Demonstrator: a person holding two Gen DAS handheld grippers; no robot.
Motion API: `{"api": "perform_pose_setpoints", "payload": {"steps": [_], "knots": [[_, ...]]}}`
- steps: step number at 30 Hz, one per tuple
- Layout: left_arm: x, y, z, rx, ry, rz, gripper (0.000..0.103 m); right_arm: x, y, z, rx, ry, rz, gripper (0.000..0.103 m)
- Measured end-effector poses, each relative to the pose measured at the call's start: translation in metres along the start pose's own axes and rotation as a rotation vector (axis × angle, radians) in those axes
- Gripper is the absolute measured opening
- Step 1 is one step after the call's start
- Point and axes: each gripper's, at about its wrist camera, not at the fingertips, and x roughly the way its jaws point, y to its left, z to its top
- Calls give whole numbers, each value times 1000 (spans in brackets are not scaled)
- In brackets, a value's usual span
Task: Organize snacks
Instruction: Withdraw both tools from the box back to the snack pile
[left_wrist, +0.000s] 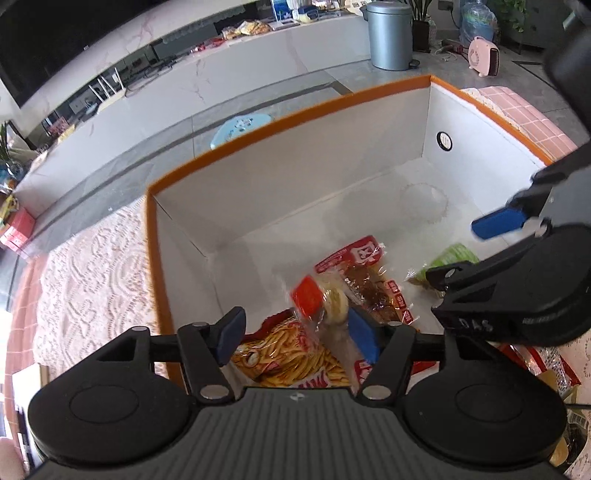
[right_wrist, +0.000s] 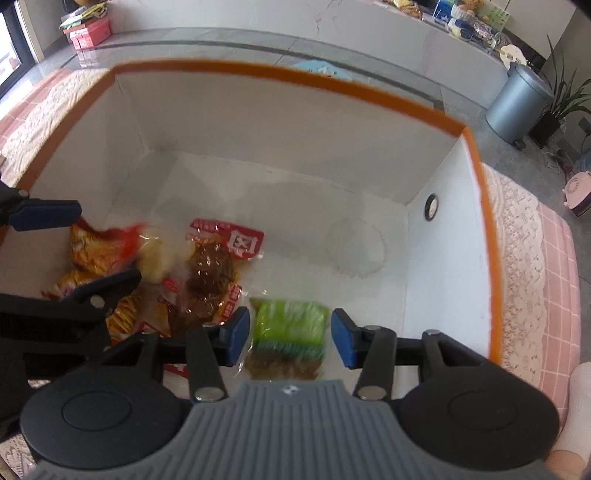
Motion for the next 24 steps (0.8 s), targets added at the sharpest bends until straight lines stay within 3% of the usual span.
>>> {"api": "perform_pose_setpoints", "payload": {"steps": [7, 15, 24], "knots": [[-30, 0, -5, -2, -50, 53, 81, -40, -5, 5, 35, -90, -20, 79], [-77, 4, -21, -70, -192, 102, 88, -97, -11, -13, 88, -222, -36, 90], [-144, 8, -52, -172, -347, 72, 89, -165, -10, -73, 97, -409, -38, 96]]}}
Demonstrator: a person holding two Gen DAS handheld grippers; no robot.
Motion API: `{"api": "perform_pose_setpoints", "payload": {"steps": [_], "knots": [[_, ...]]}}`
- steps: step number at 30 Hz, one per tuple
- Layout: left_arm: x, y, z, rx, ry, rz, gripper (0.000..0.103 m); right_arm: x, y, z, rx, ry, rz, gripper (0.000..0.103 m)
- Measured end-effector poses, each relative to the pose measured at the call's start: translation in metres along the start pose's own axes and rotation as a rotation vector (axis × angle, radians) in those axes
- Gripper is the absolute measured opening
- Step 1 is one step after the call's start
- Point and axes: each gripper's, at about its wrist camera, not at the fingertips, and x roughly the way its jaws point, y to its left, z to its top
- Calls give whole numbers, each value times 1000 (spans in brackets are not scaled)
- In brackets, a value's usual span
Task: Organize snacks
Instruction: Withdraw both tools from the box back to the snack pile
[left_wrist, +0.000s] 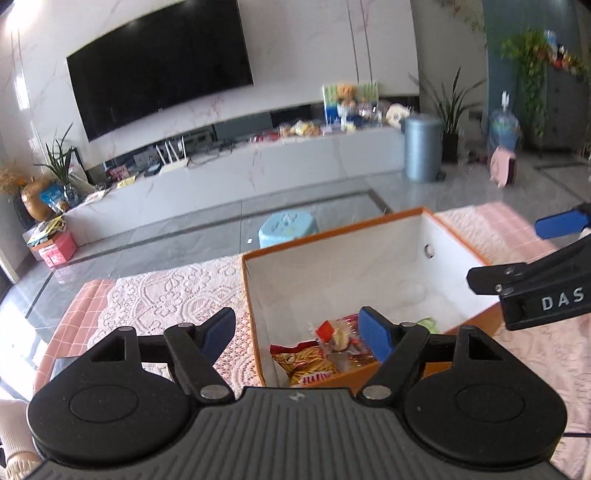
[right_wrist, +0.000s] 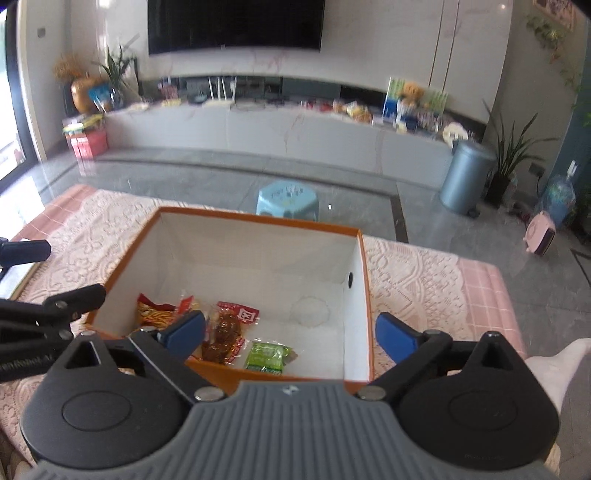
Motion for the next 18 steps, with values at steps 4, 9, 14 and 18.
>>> {"api": "perform_pose_setpoints", "payload": {"steps": [4, 9, 14, 18], "knots": [[-30, -3, -9, -15, -42, -5, 89, -38, 0, -21, 12, -94, 27, 97], [-55, -3, -26, -71, -88, -30, 88, -79, 7, -59, -8, -213, 16, 99], [-70, -4, -48, -92, -90, -38, 88, -103, 19, -99, -10, -270, 5, 99], [-75, -4, -65, -90, -35, -55, 84, -111, 27, -128, 16, -284, -17, 99]]}}
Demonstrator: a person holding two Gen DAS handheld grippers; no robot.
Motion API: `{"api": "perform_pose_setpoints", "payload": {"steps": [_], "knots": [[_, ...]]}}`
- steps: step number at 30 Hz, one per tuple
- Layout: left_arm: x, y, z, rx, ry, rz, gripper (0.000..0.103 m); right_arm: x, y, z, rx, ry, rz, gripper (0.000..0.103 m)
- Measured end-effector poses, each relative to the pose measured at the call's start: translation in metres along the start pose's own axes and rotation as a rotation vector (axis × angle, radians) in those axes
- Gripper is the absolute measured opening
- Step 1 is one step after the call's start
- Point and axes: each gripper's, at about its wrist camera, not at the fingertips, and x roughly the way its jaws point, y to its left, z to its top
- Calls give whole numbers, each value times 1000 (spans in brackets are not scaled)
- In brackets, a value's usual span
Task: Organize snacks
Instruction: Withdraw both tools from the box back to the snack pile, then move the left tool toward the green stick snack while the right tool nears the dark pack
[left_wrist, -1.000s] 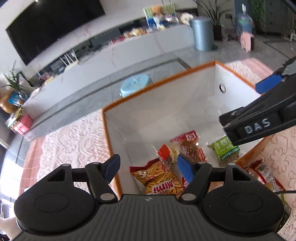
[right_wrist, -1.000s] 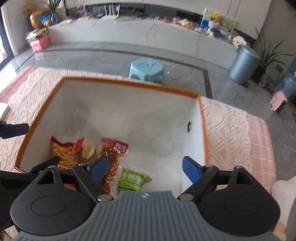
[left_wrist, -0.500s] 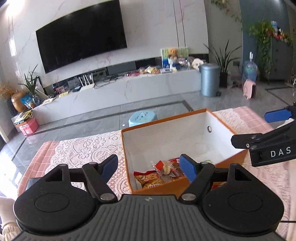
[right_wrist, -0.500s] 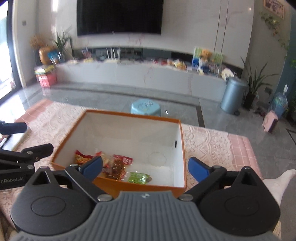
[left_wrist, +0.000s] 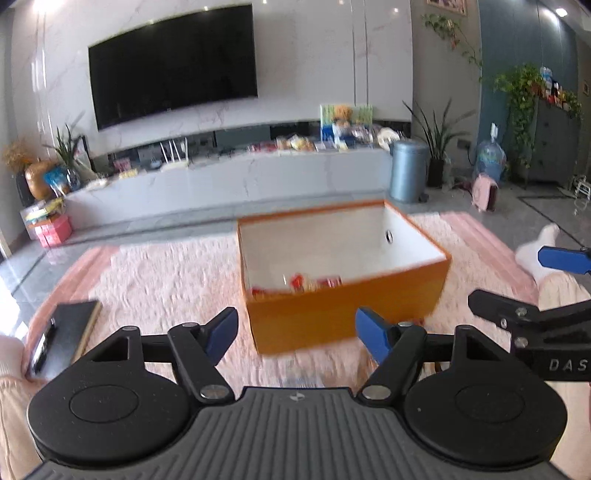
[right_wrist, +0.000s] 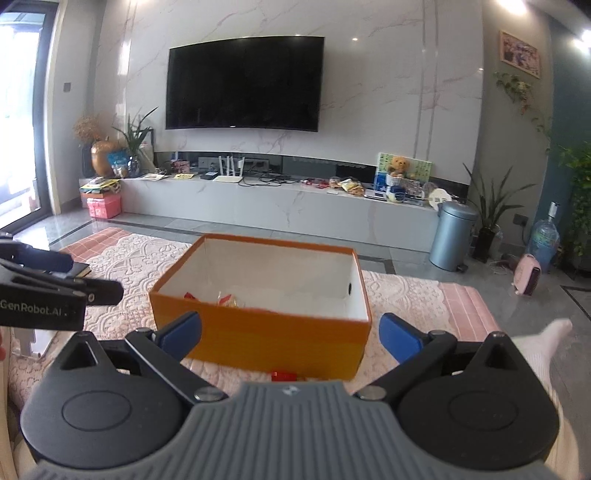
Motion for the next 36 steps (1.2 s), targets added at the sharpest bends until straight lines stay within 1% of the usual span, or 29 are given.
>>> {"api": "perform_pose_setpoints", "payload": {"steps": [4, 7, 10, 12, 13, 16, 18, 22, 24, 25, 26, 32, 36], "knots": [[-5, 3, -21, -19, 46, -31, 83, -7, 4, -25, 31, 10, -37, 99], [-5, 7, -36, -39, 77, -61, 77, -6, 8, -42, 27, 30, -60, 99], [-3, 8, -52, -49, 87, -63, 77, -2, 12, -55, 18, 47, -79, 99], [0, 10, -58, -43, 121, -66, 77, 1, 15, -62, 15, 58, -78, 99], [3, 12, -60, -46, 149, -80, 77, 4, 16, -66, 8, 69, -76, 99], [12, 20, -67, -86, 216, -154, 68, 12, 20, -78, -10, 106, -57, 99], [18, 22, -70, -87, 246, -185, 68, 19, 22, -86, -20, 140, -44, 99], [33, 18, -79, -41, 304, -187, 69, 33, 24, -95, -18, 193, -35, 99], [42, 17, -86, -44, 328, -195, 75, 38, 23, -99, -12, 206, -35, 99], [46, 16, -87, -48, 341, -201, 79, 41, 22, -100, -8, 212, -35, 99], [50, 16, -89, -52, 353, -203, 80, 44, 20, -102, -2, 222, -35, 99], [72, 14, -94, -54, 370, -177, 83, 61, 16, -109, 29, 259, -19, 99], [88, 13, -100, -25, 388, -173, 83, 69, 18, -114, 13, 273, -10, 99]]}}
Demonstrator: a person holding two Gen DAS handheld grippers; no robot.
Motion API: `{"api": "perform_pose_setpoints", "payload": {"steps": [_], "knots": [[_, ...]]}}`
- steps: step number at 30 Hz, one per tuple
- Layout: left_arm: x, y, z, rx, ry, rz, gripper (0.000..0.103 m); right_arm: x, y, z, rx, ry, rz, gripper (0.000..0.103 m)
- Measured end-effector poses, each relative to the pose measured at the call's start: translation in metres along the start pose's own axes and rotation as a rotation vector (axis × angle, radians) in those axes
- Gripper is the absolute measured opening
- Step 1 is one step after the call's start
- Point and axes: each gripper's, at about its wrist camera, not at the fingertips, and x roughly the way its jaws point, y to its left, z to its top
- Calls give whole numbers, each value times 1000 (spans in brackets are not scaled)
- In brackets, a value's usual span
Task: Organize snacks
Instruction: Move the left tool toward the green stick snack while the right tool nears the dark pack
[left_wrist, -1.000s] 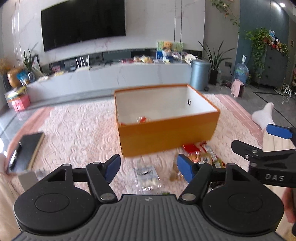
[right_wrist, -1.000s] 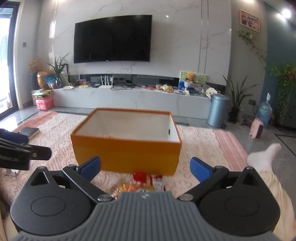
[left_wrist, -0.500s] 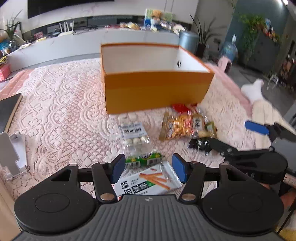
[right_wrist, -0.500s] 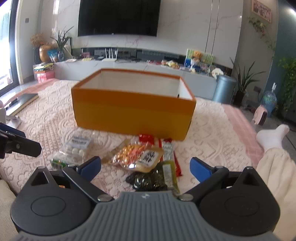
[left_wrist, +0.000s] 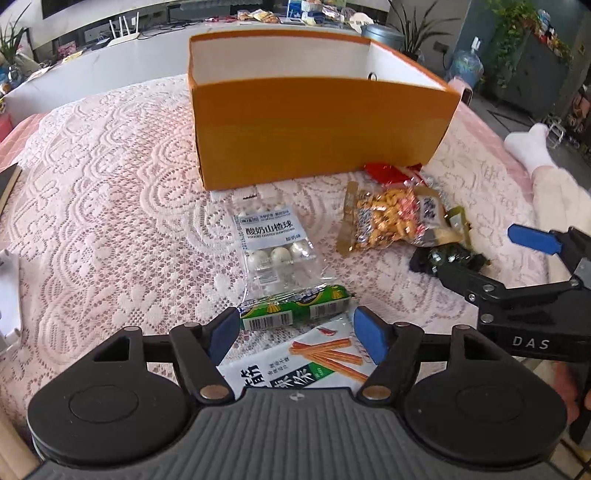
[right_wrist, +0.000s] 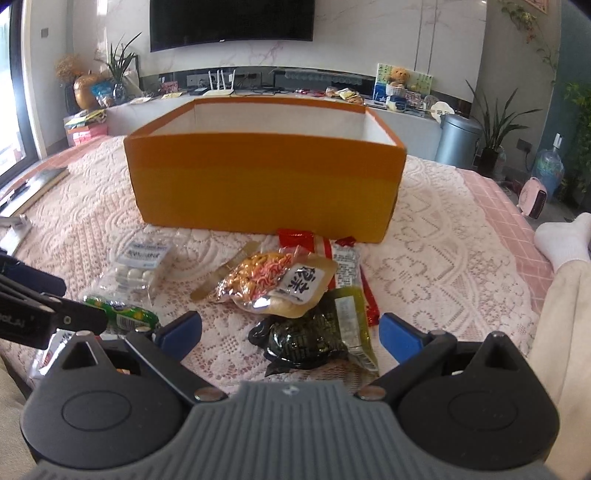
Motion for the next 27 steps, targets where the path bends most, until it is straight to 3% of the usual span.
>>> {"api": "perform_pose_setpoints", "payload": {"steps": [6, 8, 13, 22, 24, 26, 27], "knots": [[21, 4, -2, 50, 30, 28, 83, 15, 7, -6, -55, 32, -2, 97], [25, 6, -3, 64, 34, 30, 83, 18, 11, -8, -83, 32, -11, 87], [32, 11, -2, 75, 16, 7, 84, 29, 13, -11, -117, 59, -30, 79], [44, 8, 0, 85, 16, -18, 84, 41, 12, -14, -120, 82, -41, 80], [43, 5, 1, 98, 17, -22, 74, 41, 12, -14, -115, 81, -40, 80], [40, 7, 2, 76, 27, -50, 56, 42, 11, -13, -109, 82, -38, 79], [38, 9, 2, 55, 34, -71, 53, 42, 10, -13, -107, 83, -38, 79]]}}
